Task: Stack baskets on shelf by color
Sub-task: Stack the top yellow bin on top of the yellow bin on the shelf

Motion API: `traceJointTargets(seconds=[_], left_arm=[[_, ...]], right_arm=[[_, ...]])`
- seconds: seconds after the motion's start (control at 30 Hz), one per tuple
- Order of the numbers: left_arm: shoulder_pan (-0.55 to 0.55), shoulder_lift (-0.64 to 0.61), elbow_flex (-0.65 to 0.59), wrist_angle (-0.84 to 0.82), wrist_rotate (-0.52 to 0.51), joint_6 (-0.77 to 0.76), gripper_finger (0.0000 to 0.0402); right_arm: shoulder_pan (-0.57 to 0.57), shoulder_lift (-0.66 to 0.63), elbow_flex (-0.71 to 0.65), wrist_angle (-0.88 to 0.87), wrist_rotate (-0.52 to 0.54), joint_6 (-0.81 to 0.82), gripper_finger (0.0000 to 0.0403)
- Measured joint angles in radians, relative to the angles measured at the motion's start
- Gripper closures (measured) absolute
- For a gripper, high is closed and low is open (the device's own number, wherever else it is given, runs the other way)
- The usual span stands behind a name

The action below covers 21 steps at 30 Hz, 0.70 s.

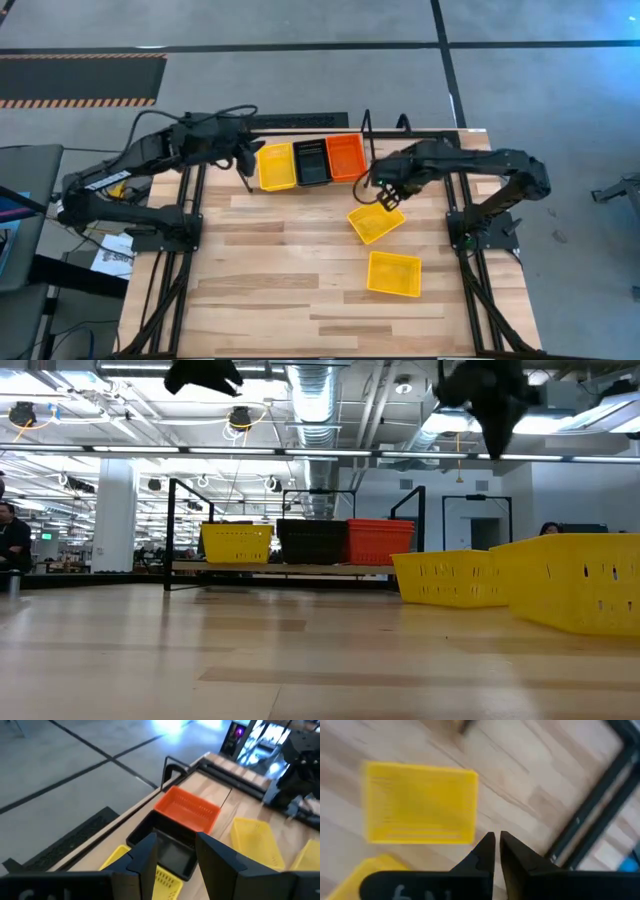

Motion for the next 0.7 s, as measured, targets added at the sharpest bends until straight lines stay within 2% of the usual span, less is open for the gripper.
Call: traceJointTargets(seconds=[0.17, 0.57, 0.7], left_arm=[[0.000, 0.058, 0.000, 0.001, 0.020, 0.022, 0.0280], [0.000, 0.133, 0.000, -0.007, 0.043, -0.081, 0.0280], [0.000, 0.139, 0.000, -0.007, 0.043, -0.121, 0.0280]], right_arm=[[-0.026, 0.000, -0.142, 0.080, -0.009, 0.020, 0.0321], [-0.118, -0.001, -0.410, 0.368, -0.054, -0.109, 0.0229], [-0.131, 0.000, -0.498, 0.513, -0.112, -0.138, 0.0210]])
